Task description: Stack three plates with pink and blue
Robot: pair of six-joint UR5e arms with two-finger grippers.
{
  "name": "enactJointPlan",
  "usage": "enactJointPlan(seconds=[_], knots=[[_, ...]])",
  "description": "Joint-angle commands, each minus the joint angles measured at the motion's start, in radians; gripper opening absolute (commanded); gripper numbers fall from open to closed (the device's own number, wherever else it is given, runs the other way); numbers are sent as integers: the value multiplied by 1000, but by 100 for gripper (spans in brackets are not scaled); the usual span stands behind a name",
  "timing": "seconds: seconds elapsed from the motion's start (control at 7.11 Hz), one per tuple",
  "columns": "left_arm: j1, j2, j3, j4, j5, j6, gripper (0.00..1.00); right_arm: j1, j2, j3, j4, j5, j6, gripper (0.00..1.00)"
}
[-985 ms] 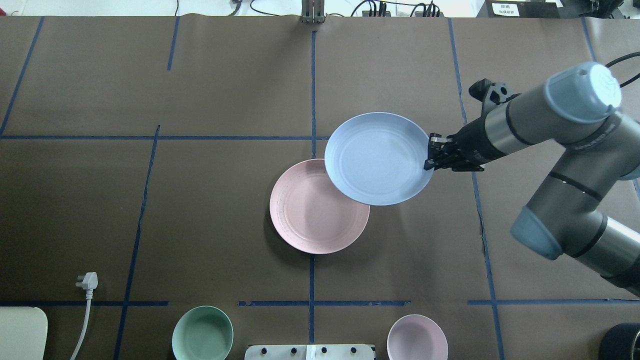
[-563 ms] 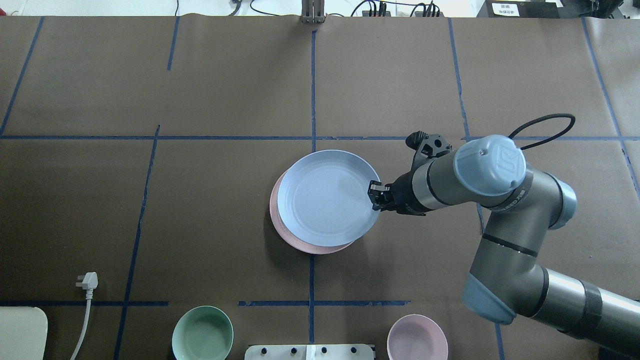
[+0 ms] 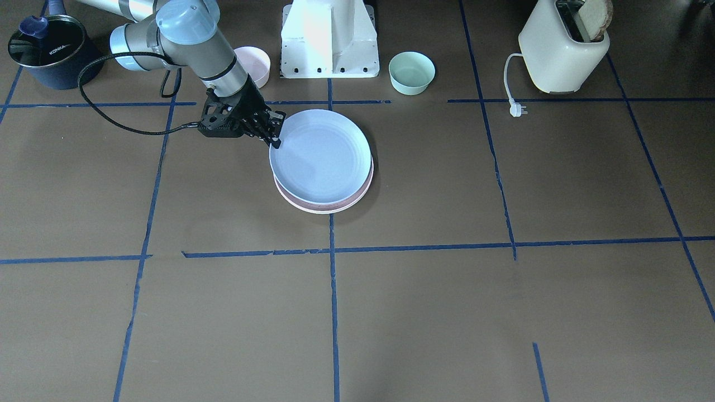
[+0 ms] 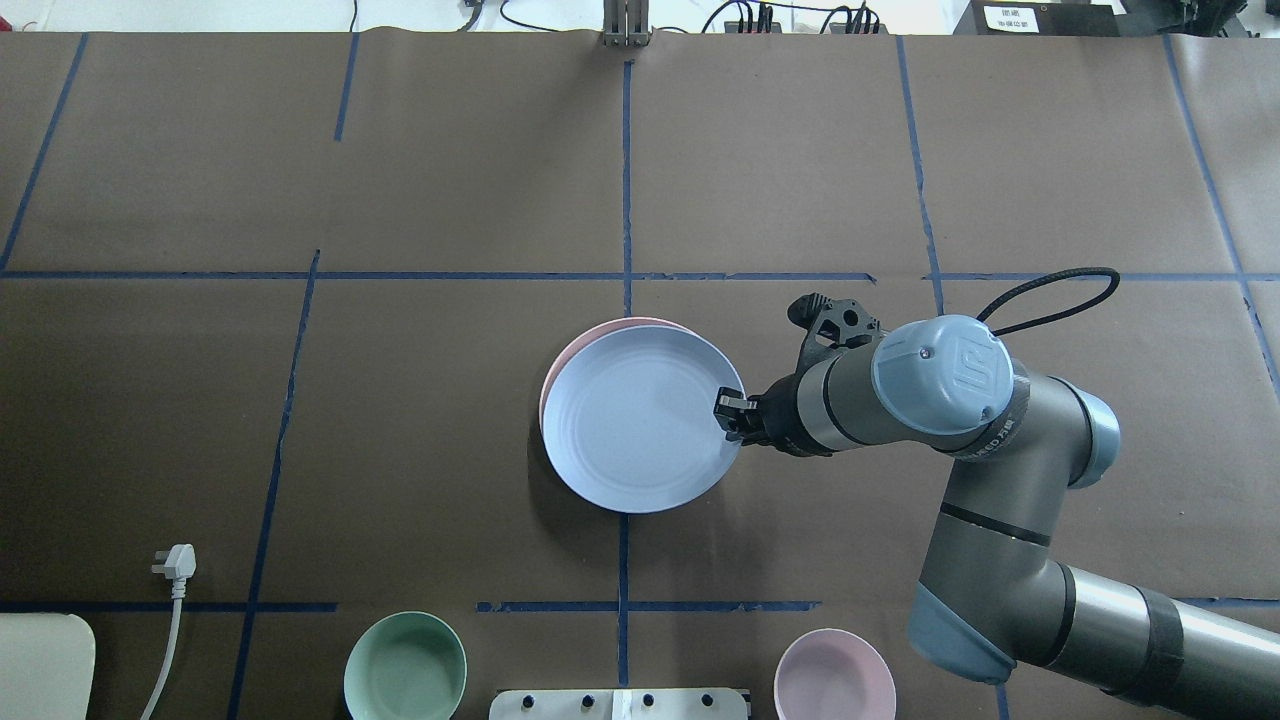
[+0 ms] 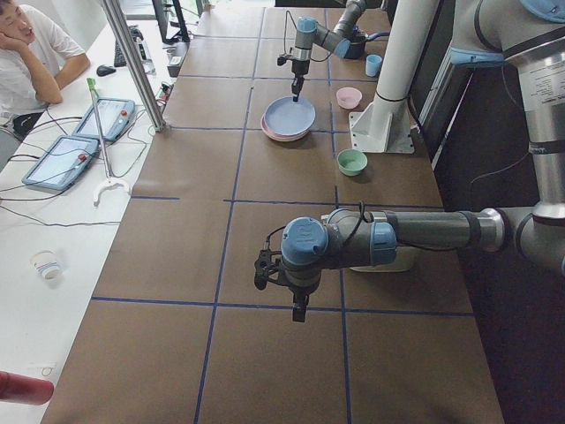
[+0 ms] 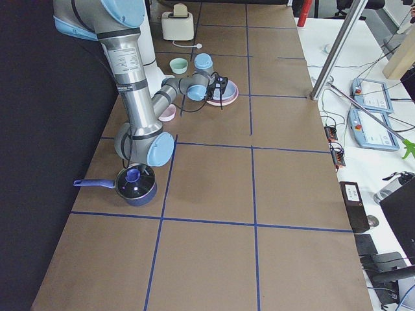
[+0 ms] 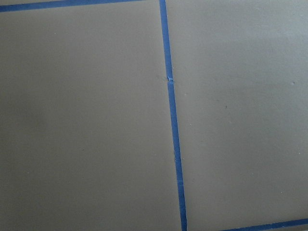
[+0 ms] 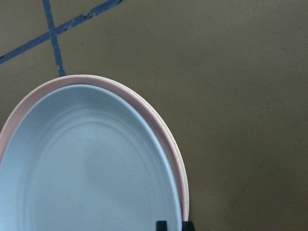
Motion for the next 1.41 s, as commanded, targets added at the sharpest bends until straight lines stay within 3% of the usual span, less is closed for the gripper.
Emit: enactJointPlan(seconds=[0.0,0.28,0.7,0.99,1.27], knots=[[0,-2,0,0,0,0,100,55,12,-1,-58,23,-19,100],[2,-2,0,0,0,0,100,155,82,5,-243,160,-166,100],[2,-3,2,0,0,2,100,346,69,4,-395,311,-483,100],[3,-15,0,2,3,0,100,529,-41,5,-496,382,-887,100],[3,-9,12,-17,12,9,100,740,-228,2,-498,455,-1295,100]])
